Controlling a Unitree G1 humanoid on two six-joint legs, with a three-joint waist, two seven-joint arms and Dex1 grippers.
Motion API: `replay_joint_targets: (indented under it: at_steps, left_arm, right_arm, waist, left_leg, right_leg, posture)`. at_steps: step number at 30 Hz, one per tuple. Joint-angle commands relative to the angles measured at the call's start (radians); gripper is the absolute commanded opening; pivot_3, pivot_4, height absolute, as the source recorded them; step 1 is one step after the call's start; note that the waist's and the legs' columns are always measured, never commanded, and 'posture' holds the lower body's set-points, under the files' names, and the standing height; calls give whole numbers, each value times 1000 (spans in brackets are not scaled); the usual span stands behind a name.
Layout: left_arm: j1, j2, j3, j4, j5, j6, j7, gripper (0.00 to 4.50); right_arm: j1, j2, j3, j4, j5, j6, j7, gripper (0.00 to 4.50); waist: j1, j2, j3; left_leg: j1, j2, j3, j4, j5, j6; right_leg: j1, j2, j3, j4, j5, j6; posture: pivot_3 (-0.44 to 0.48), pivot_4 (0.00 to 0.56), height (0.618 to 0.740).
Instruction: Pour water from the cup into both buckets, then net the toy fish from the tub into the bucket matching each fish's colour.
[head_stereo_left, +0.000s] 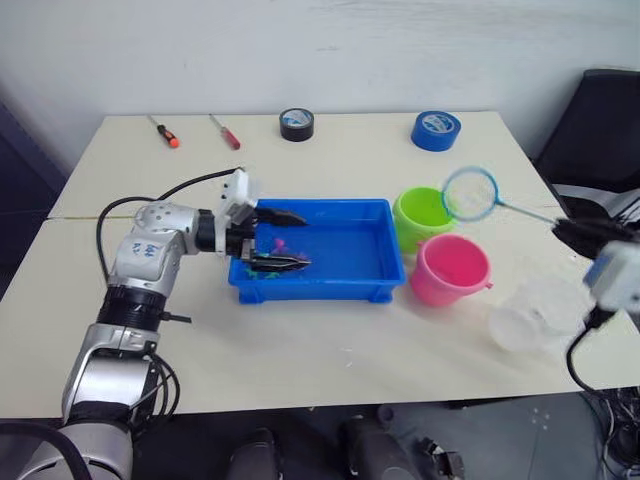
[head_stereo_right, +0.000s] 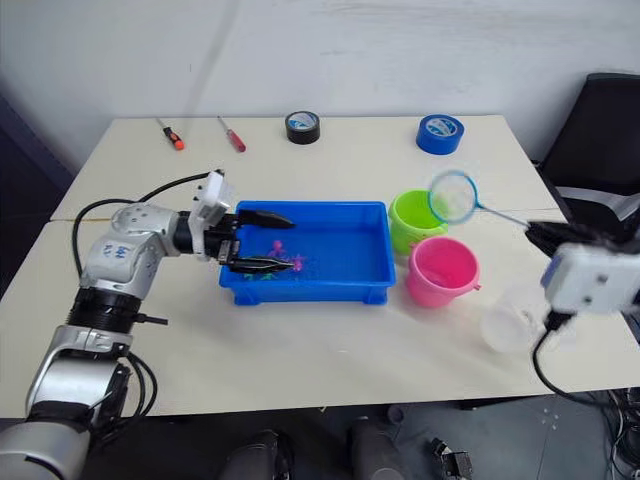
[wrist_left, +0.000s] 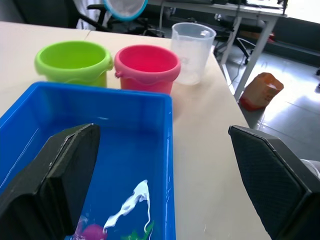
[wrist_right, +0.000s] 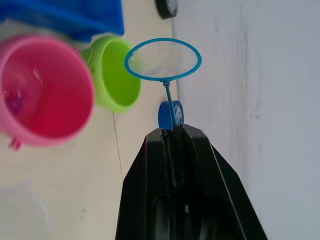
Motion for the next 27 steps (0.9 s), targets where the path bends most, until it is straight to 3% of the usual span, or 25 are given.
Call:
replay_joint_targets:
  at_steps: [1, 6, 11, 19, 27]
  left_arm:
    - [30, 53, 51, -34, -5, 17, 17, 4483]
    - [122, 135, 101, -81, -8, 46, 50, 4483]
    - [222, 188, 150, -161, -14, 57, 89, 4483]
    - [335, 237, 212, -254, -30, 85, 140, 4483]
    - [353, 251, 227, -289, -47, 116, 153, 4483]
  right_arm:
    - [-152, -3, 184, -93, 180, 274, -7, 0]
    - [-441, 108, 473, -93, 283, 634, -51, 0]
    - [-602, 197, 603, -45, 276, 806, -69, 0]
    - [-709, 262, 773, 75, 153, 819, -43, 0]
    - [-757, 329, 879, 158, 55, 781, -3, 0]
  waist:
    - [-4, 0, 0]
    - [1, 0, 0]
    - [8, 0, 0]
    - [3, 0, 0]
    - [-2, 0, 0]
  left_leg:
    - [0, 0, 0, 0, 0, 0]
    - [-2, 0, 0, 0, 0, 0]
    - [-6, -1, -3, 1, -1, 1]
    - [-8, -1, -5, 0, -2, 3]
    - [-8, -1, -5, -1, -2, 3]
  right_leg:
    - [0, 0, 0, 0, 0, 0]
    - [-4, -2, -1, 1, 0, -1]
    - [-5, -5, -5, 1, -1, -1]
    - [-5, -6, -7, -1, -1, -1]
    - [-6, -5, -8, -2, -1, -2]
  posture:
    - [0, 150, 740]
    - [0, 150, 740]
    - [0, 150, 740]
    - [0, 150, 740]
    - [0, 150, 740]
